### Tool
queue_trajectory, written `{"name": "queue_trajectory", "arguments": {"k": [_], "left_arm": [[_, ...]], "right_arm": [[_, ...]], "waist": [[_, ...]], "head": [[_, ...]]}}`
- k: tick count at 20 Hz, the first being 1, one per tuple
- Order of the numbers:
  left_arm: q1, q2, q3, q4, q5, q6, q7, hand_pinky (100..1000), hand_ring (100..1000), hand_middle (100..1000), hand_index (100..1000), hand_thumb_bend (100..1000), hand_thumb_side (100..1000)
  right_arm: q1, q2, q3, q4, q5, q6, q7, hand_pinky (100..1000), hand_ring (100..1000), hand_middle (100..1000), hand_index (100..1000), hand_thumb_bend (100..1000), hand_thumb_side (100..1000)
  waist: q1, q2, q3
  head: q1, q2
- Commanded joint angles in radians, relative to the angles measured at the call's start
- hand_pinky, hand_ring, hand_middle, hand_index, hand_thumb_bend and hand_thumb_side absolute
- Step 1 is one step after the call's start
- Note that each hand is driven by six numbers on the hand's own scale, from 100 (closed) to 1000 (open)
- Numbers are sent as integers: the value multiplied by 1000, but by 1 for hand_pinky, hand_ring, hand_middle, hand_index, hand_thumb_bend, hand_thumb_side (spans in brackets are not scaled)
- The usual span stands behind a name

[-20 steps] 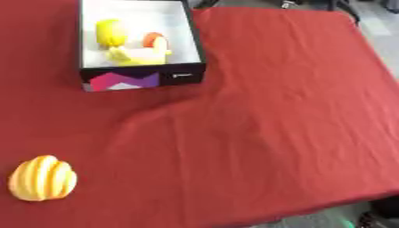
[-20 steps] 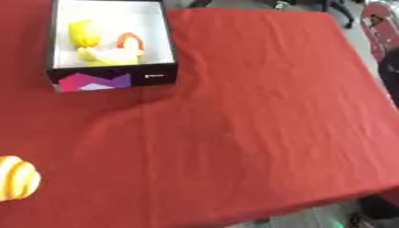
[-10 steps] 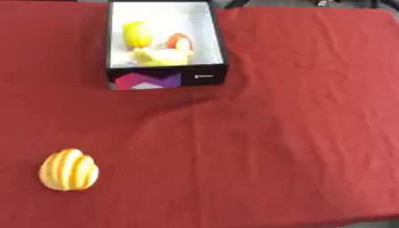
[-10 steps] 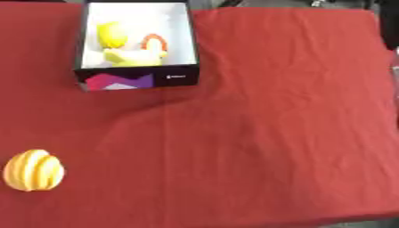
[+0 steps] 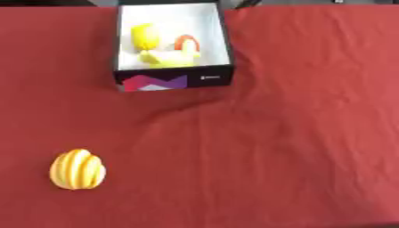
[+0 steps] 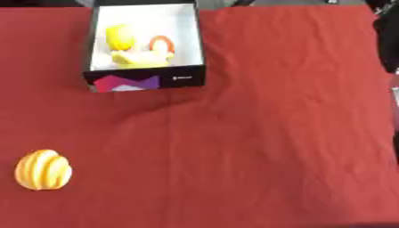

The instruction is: Pick up objects on the table and place them in the box.

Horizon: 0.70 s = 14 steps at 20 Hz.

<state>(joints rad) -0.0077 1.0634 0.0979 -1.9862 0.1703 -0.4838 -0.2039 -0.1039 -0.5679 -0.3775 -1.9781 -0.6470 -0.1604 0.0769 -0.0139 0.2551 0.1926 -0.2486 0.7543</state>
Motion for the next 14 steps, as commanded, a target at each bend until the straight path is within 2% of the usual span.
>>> {"name": "queue_trajectory", "arguments": {"k": [1, 3, 6, 8, 11, 14], "left_arm": [[-27, 153, -32, -14, -41, -4, -101, 908, 904, 806, 863, 100, 382], [-65, 207, -62, -14, -107, -22, -118, 924, 915, 815, 872, 100, 373], [-119, 248, -134, -14, -215, -61, -129, 933, 919, 825, 872, 199, 394], [-147, 252, -180, -14, -267, -71, -133, 932, 915, 824, 865, 237, 414], [-183, 248, -248, -14, -316, -69, -151, 929, 913, 826, 864, 242, 438], [-215, 239, -308, -14, -347, -64, -158, 920, 906, 803, 870, 248, 428]], "right_arm": [[-1, -14, -17, -22, 14, 11, -1, 740, 718, 636, 812, 100, 542], [-7, -9, -26, -22, 12, 16, -14, 740, 718, 636, 812, 100, 552], [-19, 1, -46, -22, -1, 34, -48, 740, 718, 637, 812, 100, 587], [-27, 7, -68, -22, -13, 47, -82, 739, 717, 636, 811, 100, 606], [-24, 14, -90, -22, -14, 69, -123, 737, 712, 631, 810, 100, 622], [-20, 18, -87, -22, 2, 86, -122, 735, 711, 629, 809, 100, 628]], "waist": [[16, -30, -2], [15, -32, -6], [19, -33, -16], [21, -34, -23], [23, -35, -36], [26, -36, -44]], "head": [[-4, 4], [-4, 5], [-1, 6], [6, 7], [9, 7], [6, 7]]}}
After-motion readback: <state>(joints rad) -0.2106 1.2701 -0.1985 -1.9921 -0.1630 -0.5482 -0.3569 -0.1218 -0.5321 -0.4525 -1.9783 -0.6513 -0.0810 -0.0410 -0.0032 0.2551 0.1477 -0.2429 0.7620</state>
